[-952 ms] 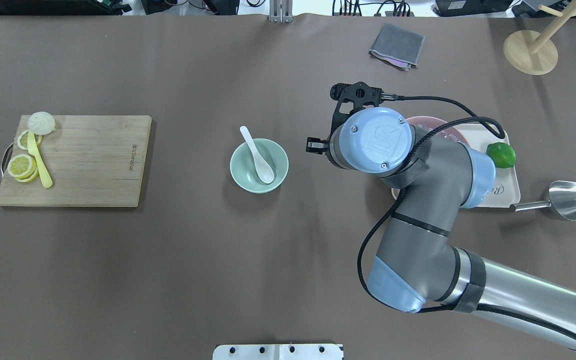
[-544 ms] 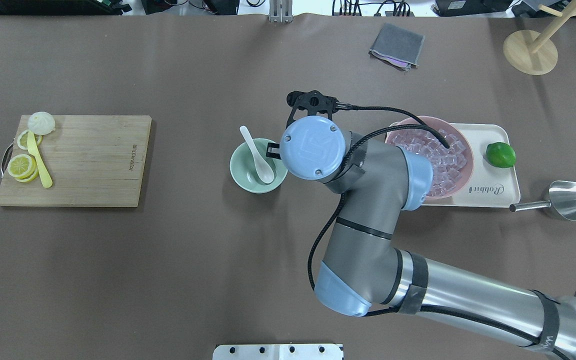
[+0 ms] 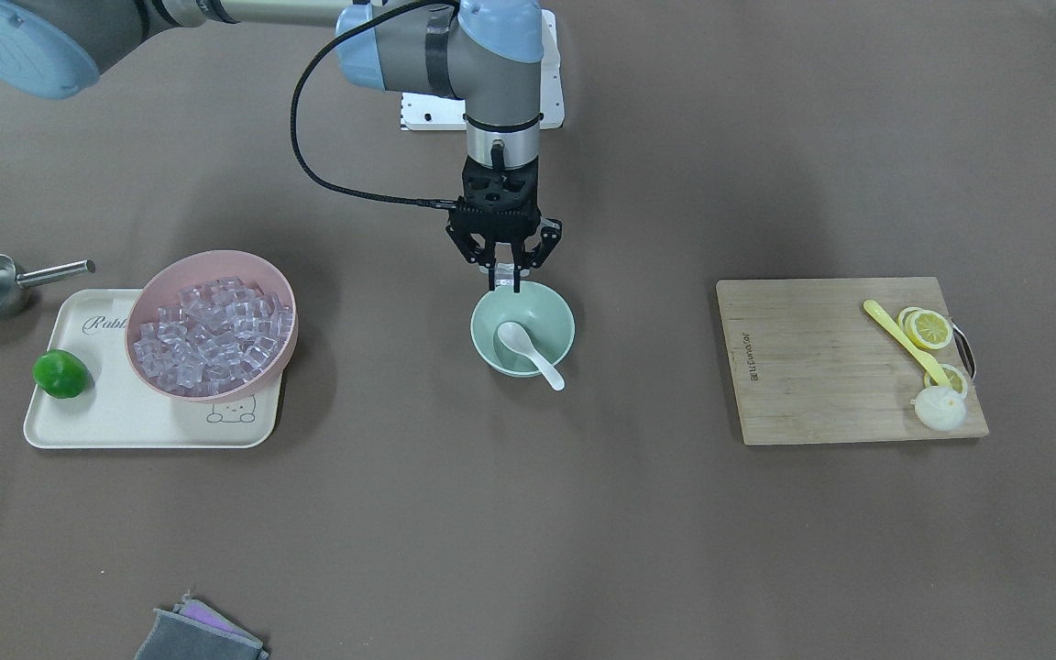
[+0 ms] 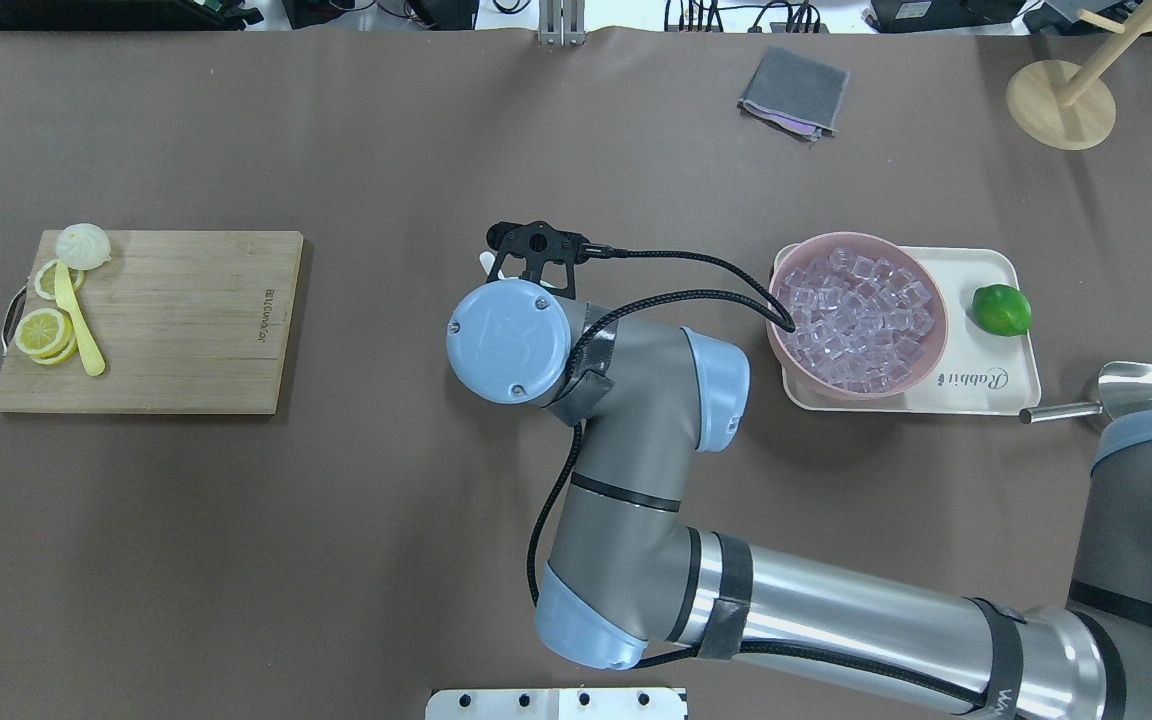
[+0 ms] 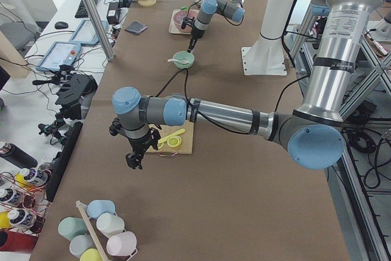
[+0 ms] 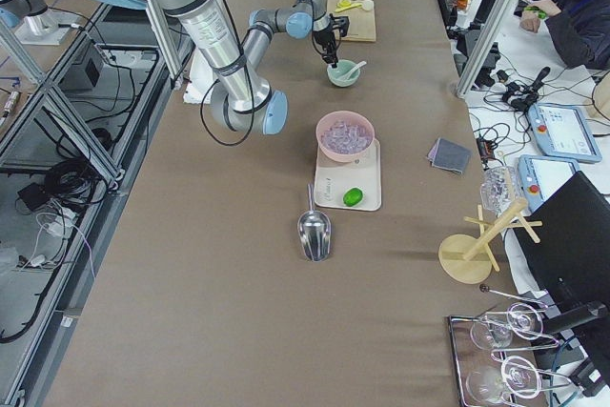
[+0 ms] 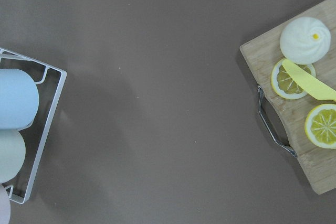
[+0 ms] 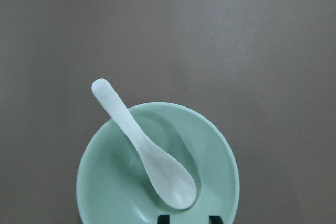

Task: Put spoon and ice into bowl

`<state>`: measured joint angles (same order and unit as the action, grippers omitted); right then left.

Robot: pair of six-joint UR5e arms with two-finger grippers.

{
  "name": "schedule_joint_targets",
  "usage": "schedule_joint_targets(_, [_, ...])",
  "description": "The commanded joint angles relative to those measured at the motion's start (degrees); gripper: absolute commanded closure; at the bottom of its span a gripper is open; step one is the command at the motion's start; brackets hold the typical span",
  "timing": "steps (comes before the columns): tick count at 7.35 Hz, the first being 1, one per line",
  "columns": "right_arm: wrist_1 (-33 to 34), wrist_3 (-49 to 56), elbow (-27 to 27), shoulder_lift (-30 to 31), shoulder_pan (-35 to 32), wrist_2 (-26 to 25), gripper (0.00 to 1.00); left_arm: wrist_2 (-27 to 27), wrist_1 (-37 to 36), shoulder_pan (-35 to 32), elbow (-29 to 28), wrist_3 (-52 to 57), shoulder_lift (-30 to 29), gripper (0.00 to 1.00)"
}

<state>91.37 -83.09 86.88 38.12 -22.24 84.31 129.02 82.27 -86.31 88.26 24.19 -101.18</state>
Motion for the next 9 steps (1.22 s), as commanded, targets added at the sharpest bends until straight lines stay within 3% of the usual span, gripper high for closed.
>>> schedule_joint_targets(1, [-0.23, -0.05, -4.34, -2.96, 0.44, -0.90, 0.54, 0.00, 0.08, 0.00, -0.02, -0.02, 0.19, 0.02])
schedule_joint_targets(2, [-0.14, -0.05, -4.35, -2.97, 0.44, -0.99, 0.13, 0.00, 0.08, 0.00, -0.02, 0.07, 0.19, 0.02])
schedule_joint_targets(3, [-0.14, -0.14, -4.35, -2.97, 0.44, -0.99, 0.02, 0.00, 0.08, 0.08, -0.02, 0.07, 0.19, 0.02])
schedule_joint_targets(6, [-0.05, 0.30, -2.77, -2.97, -1.39, 0.58, 0.01, 0.00, 0.08, 0.00, 0.07, 0.07, 0.54, 0.02])
schedule_joint_targets(8, [0.39, 2.57, 0.12, -1.40, -7.52, 9.51, 0.01, 0.00, 0.08, 0.00, -0.02, -0.02, 1.50, 0.02])
schedule_joint_targets(9, [0.47, 6.76, 4.31, 2.53, -11.12, 13.56, 0.00, 0.00, 0.08, 0.00, 0.15, -0.11, 2.29, 0.02])
